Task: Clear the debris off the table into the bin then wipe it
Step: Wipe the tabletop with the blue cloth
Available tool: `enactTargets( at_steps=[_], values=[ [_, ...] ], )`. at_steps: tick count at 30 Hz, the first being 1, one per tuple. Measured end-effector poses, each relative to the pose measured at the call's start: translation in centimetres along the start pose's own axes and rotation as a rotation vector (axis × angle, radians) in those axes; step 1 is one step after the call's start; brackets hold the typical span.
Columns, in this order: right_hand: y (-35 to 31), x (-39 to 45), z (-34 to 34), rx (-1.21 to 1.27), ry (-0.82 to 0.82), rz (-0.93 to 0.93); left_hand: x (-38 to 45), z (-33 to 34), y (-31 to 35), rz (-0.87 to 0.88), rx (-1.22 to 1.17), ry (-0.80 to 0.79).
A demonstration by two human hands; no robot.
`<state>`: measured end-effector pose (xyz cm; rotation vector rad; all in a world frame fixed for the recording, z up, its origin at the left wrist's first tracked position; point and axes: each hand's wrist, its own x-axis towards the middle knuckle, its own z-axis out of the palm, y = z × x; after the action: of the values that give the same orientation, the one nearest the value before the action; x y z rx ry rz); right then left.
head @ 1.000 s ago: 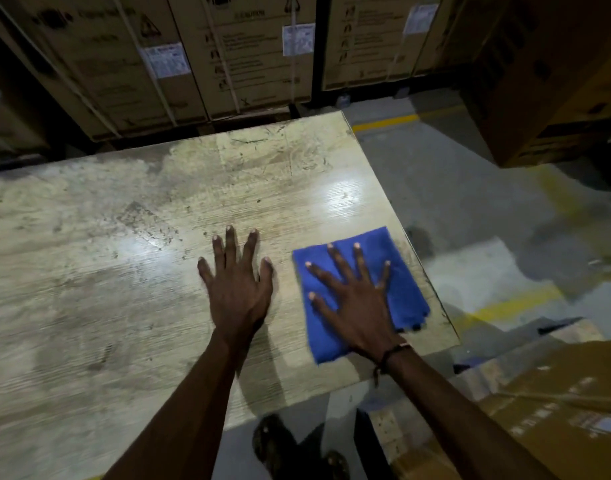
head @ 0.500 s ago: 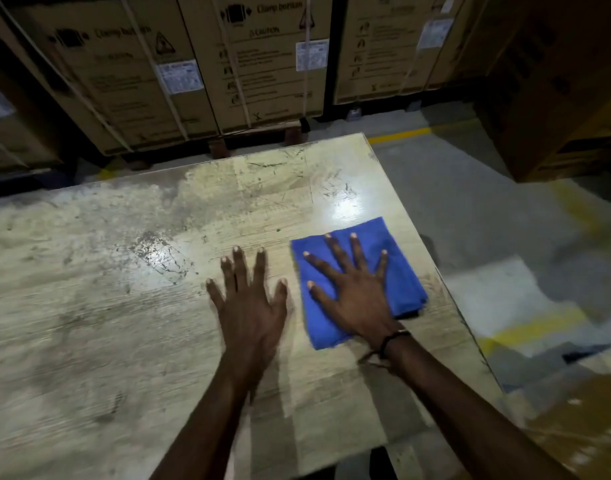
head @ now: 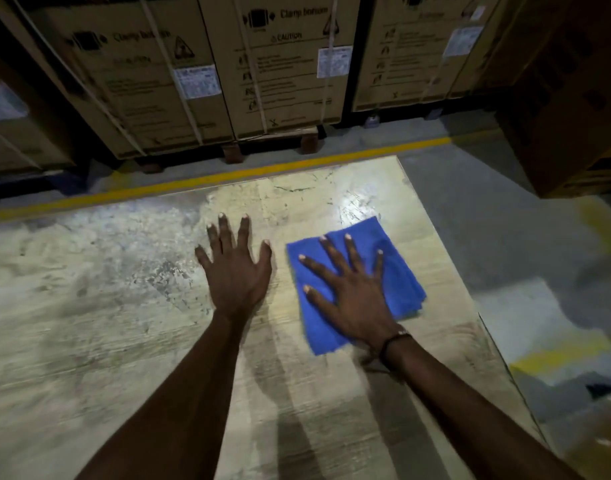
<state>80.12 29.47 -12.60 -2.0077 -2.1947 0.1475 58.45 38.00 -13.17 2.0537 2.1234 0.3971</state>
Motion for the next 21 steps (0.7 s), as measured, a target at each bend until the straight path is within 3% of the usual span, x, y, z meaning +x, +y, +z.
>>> enactTargets(
  at_steps=[3, 8, 11, 15, 18, 21],
  values=[
    [5.0, 0.5, -1.1, -0.052, -0.033, 0.156, -0.2, -0.1, 0.5, -0.018, 0.007, 0.011],
    [7.7, 12.3, -1.4, 0.023, -0.014, 0.354, 0.2, -0.1, 0.6, -0.038, 0.009, -0.009],
    [2.2, 15.7, 0.4, 0.024, 0.000, 0.267, 0.3, -0.3, 0.5, -0.039, 0.006, -0.015],
    [-3.1, 9.6, 0.8, -0.034, -0.022, -0.019, 0.2, -0.6, 0.5, -0.037, -0.001, 0.006],
    [0.4, 6.1, -0.4, -0.040, -0.033, 0.033, 0.0, -0.8, 0.7, -0.040, -0.011, 0.009],
    [6.1, 9.3, -1.0, -0.066, -0.025, 0.223, 0.1, -0.9, 0.8, -0.038, -0.013, 0.000]
  ],
)
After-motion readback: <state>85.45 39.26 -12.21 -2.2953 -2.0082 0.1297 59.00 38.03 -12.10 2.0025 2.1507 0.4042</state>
